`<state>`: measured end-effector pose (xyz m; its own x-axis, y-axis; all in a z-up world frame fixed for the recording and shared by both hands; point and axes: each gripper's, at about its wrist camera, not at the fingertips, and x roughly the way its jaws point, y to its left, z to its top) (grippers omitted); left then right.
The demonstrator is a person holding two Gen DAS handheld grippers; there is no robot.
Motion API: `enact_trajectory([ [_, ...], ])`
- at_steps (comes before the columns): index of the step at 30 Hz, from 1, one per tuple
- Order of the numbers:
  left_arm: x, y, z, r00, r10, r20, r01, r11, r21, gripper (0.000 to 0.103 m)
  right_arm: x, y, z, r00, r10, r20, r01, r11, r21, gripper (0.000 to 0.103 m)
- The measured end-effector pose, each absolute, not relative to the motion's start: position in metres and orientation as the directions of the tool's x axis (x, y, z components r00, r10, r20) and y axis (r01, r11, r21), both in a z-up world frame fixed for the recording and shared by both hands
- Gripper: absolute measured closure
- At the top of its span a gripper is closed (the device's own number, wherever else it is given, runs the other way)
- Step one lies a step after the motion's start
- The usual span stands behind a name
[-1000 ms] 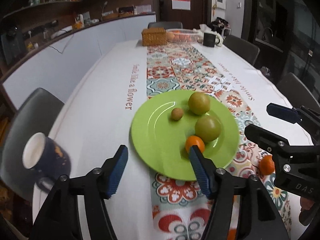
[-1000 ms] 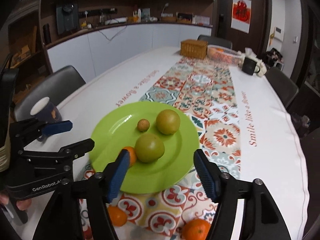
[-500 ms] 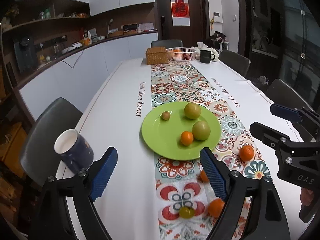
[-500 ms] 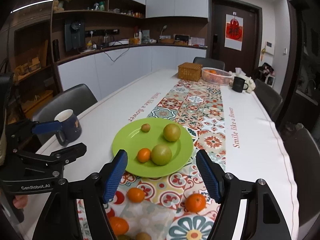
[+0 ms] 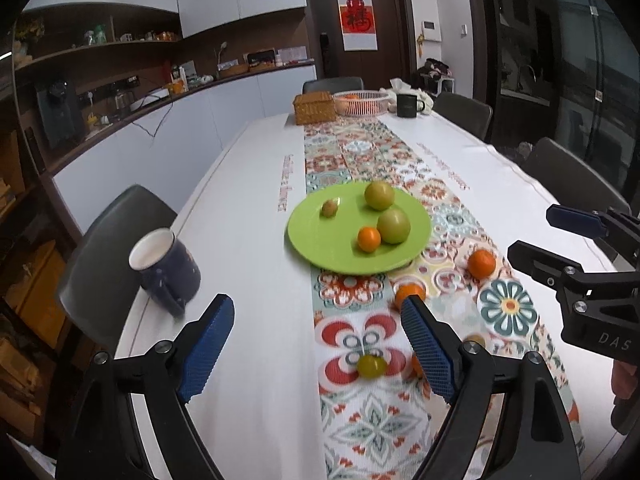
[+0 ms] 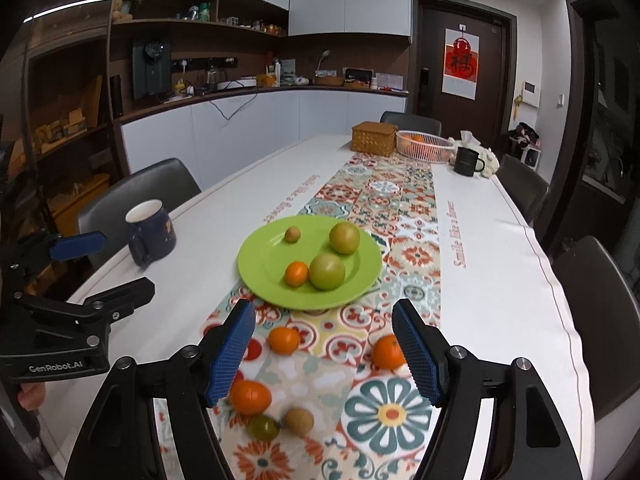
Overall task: Organize fruits
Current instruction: 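Withdraw both tools back toward the fruits on the runner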
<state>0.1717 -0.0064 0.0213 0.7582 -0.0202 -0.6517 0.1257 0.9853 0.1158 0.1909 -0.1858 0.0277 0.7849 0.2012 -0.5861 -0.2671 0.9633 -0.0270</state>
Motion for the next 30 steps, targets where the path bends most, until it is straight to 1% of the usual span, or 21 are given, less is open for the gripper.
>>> enact_trajectory([
  [16,0.162,-0.018,-0.039,0.648,-0.016,-0.762,0.167,0.978,0.122,0.017,0.174,-0.193,-0.034,0.668,0.169,-0.725,-0.263,0.965,-0.018,0.032],
  [22,0.164,-0.022,-0.060,0.609,-0.023,-0.793,0.193,0.974,0.120,0.017,0.176,-0.194,-0.052,0.623,0.156,-0.766,-0.276,0.961,-0.029,0.039],
  [24,0.166,-0.023,-0.065,0.604,-0.020,-0.797,0.197,0.972,0.125,0.018,0.177,-0.193,-0.058,0.604,0.158,-0.781,-0.294,0.955,-0.034,0.043],
  [30,0.176,-0.022,-0.074,0.588,-0.039,-0.808,0.215,0.971,0.109,0.018,0.186,-0.187,-0.076,0.538,0.176,-0.825,-0.345,0.938,-0.024,0.049],
])
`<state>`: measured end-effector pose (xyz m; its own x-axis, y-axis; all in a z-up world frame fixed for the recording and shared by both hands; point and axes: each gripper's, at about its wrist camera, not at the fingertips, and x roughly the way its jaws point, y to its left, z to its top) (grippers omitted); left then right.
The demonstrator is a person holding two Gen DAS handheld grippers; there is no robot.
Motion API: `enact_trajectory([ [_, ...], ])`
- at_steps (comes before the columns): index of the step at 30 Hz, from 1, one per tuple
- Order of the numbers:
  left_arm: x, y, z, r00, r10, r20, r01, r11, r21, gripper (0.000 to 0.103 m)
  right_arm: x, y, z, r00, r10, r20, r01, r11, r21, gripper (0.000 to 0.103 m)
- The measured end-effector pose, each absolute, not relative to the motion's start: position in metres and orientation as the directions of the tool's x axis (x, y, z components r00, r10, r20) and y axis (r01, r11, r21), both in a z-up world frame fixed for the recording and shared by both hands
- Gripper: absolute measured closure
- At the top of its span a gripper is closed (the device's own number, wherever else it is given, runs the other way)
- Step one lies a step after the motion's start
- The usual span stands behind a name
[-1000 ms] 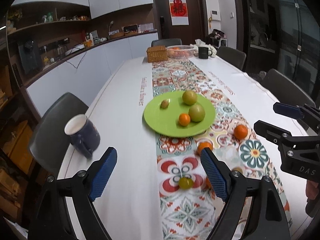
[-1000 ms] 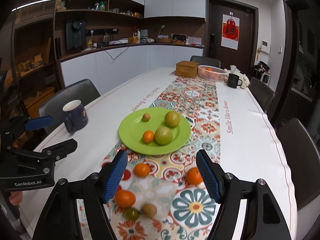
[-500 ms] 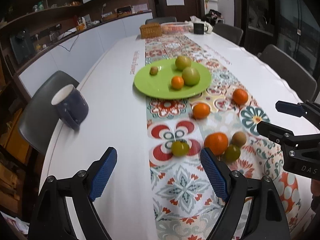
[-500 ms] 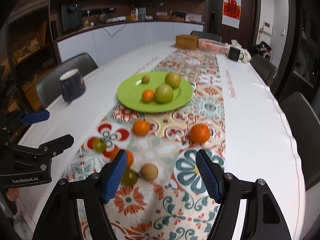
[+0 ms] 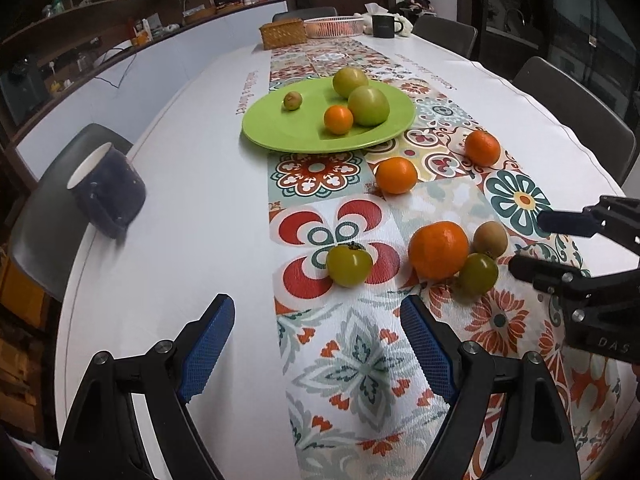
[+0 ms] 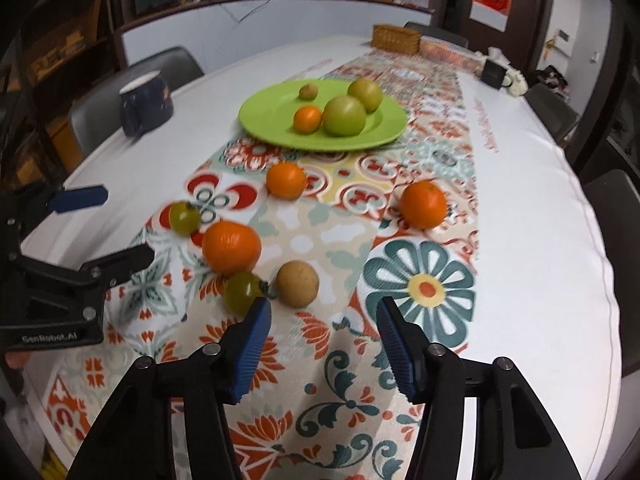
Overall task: Organize fruits
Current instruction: 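Withdraw both tools back toward the fruits on the runner, then grasp the green tomato with the left tool while the right tool grasps a brown fruit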
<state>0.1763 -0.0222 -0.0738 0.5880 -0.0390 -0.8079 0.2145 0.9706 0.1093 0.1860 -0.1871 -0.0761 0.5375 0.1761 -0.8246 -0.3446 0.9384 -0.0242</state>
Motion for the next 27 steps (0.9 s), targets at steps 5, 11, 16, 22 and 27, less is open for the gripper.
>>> enact_trajectory([
  [5,0.190,-0.024,-0.080,0.579,-0.056,-0.813,0.229,0.969,0.096,0.024,0.194,-0.186,-0.084,0.512,0.186,-0.839,-0.355,0.935,-0.010,0.053],
  [11,0.205,-0.027,-0.088,0.552,-0.094,-0.828,0.230,0.972,0.043,0.032,0.205,-0.184,-0.087,0.503,0.206,-0.839,-0.374,0.928,0.003,0.056],
  [16,0.214,-0.029,-0.093,0.531,-0.114,-0.839,0.225,0.974,0.010,0.047,0.213,-0.181,-0.091,0.487,0.225,-0.844,-0.379,0.925,0.029,0.058],
  [22,0.216,-0.030,-0.098,0.511,-0.144,-0.848,0.232,0.972,-0.025,0.073,0.217,-0.180,-0.095,0.467,0.251,-0.848,-0.382,0.922,0.063,0.075],
  [27,0.215,-0.031,-0.099,0.512,-0.159,-0.844,0.245,0.969,-0.034,0.073,0.215,-0.181,-0.094,0.481,0.254,-0.839,-0.376,0.924,0.064,0.075],
])
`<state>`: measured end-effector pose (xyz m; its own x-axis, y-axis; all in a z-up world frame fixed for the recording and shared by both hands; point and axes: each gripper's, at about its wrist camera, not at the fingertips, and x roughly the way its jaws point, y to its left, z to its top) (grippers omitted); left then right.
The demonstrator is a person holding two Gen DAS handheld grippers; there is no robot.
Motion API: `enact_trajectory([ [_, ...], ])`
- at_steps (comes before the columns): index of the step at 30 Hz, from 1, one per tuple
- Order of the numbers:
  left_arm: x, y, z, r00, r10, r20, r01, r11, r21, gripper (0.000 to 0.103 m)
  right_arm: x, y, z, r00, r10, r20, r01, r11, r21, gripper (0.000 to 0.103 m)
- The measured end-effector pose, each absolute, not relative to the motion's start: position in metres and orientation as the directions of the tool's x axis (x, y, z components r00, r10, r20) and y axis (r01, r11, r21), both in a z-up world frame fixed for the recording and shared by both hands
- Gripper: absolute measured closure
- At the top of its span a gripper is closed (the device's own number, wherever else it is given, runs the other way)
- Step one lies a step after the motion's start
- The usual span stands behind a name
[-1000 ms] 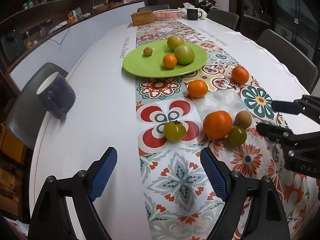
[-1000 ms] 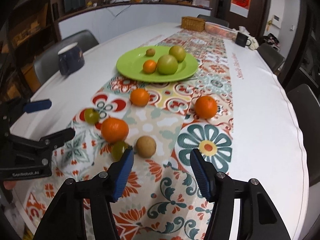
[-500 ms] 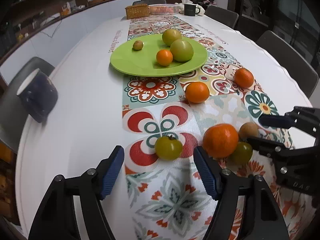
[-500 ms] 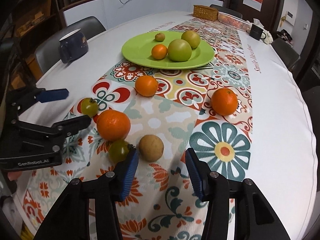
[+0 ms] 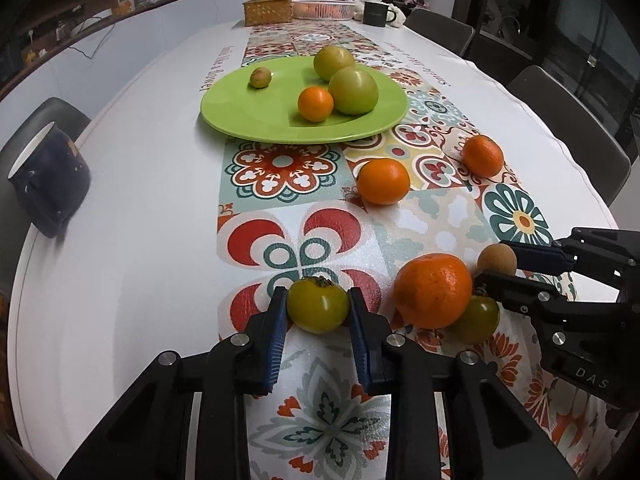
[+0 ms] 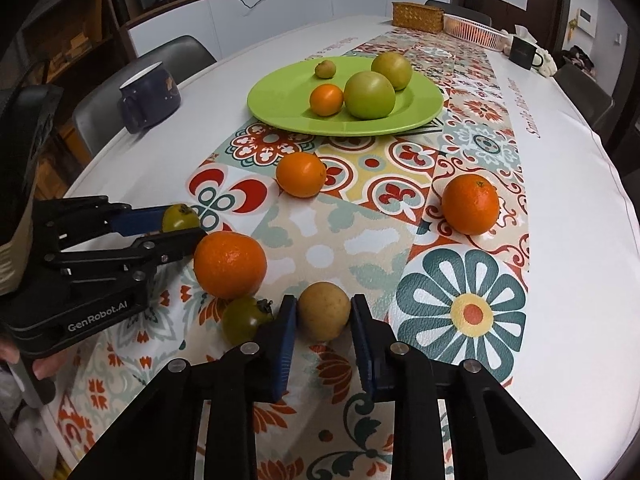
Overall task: Organize fruits
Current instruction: 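Grasp the green tomato with the left tool while the right tool grasps a brown fruit, then place the green tomato and brown fruit onto the green plate with both tools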
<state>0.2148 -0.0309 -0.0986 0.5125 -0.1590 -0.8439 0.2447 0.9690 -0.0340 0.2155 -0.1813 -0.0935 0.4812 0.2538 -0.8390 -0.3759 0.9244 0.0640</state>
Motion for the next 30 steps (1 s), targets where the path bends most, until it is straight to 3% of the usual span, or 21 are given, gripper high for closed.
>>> enact_trajectory([
  [13,0.206,-0.032,-0.075,0.549,-0.161,-0.820,0.244,0.969,-0.027,0.074,0.211,-0.183,-0.076,0.523,0.272,-0.807,-0.370,0.926,0.072,0.075],
  [30,0.233,-0.025,-0.005,0.680,-0.149,-0.718,0.228,0.974,0.013,0.074,0.241,-0.172,0.000,0.671,0.314,-0.672,-0.392,0.919,0.037,0.075],
])
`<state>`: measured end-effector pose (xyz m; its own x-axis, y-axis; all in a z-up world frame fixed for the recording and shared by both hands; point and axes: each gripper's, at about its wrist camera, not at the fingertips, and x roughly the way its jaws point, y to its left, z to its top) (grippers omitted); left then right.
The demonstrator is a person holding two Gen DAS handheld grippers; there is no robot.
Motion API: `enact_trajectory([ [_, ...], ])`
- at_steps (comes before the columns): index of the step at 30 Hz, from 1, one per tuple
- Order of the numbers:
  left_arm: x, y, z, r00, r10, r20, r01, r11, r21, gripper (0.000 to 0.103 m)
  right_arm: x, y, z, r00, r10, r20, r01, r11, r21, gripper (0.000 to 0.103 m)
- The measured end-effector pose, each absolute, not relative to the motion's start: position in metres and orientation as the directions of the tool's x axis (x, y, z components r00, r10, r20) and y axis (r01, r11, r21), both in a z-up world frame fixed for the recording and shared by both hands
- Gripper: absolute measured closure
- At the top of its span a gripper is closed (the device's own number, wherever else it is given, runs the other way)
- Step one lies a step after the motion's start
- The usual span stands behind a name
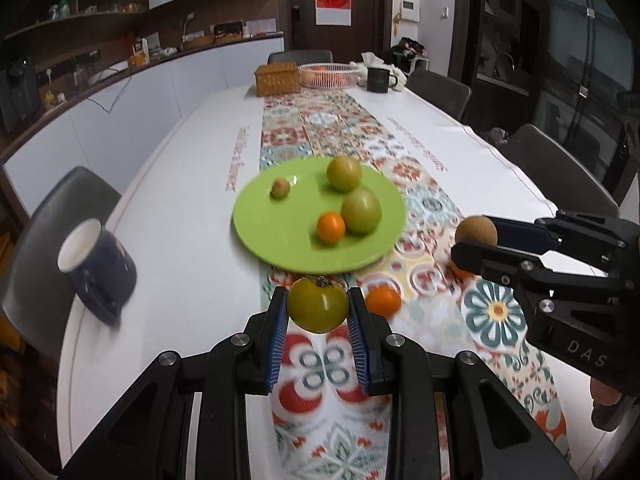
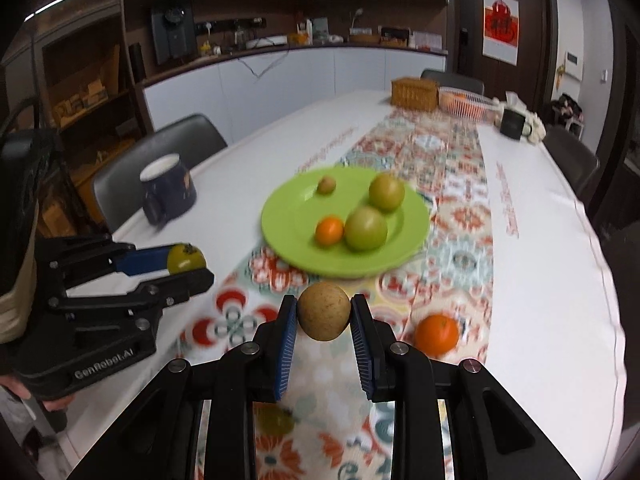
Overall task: Organize fruits
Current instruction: 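Place the green tomato and brown fruit onto the green plate with both tools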
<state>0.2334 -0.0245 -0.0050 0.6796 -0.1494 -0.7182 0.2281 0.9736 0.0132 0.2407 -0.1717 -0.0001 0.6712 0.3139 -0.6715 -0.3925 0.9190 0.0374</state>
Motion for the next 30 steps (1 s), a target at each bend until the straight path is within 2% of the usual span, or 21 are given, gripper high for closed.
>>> enact_trajectory([
  [7,0.268,-0.019,0.012,0.706,-0.140,-0.694,0.211,0.977,0.017,0.074,0.274,-0.160,0.024,0.701,0.329,-0.633,-0.405,0.914,0.027,0.075],
  [16,0.320,-0.015,0.011,0.696,-0.124,-0.707,0.196,0.980,0.020,0.074,0.326,-0.147,0.024,0.697,0.326,-0.639,-0.406,0.914,0.023,0.075],
  [30,0.386,-0.015,-0.038,0.616,-0.102,-0.781,0.188,0.982,0.020,0.074,0.404,-0.145,-0.020,0.616,0.293,-0.731,-0.355,0.932,0.074,0.075],
])
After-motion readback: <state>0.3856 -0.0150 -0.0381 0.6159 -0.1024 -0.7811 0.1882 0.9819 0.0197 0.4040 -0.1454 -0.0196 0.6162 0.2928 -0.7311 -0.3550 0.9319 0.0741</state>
